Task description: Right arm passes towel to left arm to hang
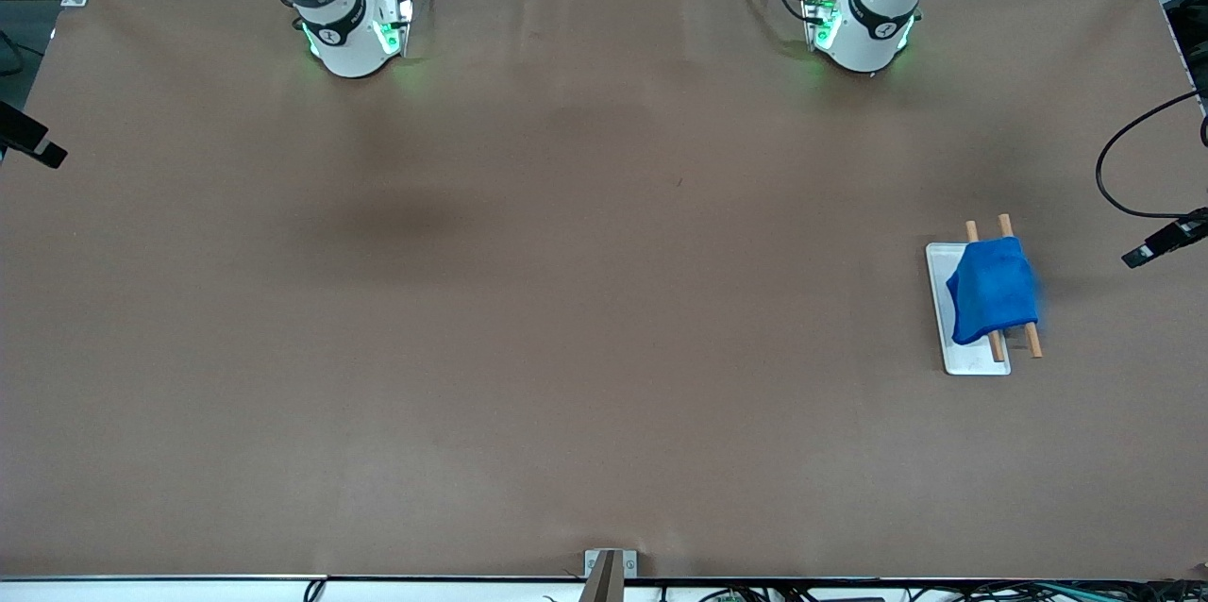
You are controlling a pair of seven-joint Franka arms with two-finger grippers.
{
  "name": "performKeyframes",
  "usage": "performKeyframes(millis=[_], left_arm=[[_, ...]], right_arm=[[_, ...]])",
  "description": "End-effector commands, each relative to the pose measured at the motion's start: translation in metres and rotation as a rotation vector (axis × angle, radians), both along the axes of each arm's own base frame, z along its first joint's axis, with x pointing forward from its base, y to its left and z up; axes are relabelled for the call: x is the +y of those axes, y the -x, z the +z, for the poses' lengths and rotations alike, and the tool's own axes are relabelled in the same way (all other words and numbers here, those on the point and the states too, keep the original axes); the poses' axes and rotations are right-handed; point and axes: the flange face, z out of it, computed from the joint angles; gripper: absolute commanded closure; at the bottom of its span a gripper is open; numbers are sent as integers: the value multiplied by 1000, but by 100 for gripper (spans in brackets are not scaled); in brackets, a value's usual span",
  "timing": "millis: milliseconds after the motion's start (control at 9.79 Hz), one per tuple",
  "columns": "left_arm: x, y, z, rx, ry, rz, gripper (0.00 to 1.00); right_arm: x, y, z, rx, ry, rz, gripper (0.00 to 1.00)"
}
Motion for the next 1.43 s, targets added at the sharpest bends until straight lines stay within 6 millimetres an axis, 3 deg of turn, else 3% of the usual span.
performKeyframes(millis=[0,204,511,818,1124,1328], left_arm=[[-8,-5,28,7,-100,-95,0],[-53,-16,80,-9,-240,-270,0],[-166,-10,164,55,-402,-285,0],[-241,-6,207,72,-459,-305,0],[-269,-33,268,135,-462,-327,0],[-271,-44,287,157,-457,-333,0]], right_arm=[[3,-3,3,1,18,22,0],[8,-4,4,-1,19,30,0],[11,-4,4,-2,19,34,0],[21,-5,6,7,86,62,0],[24,-5,10,6,76,64,0],[24,-5,12,3,75,61,0]])
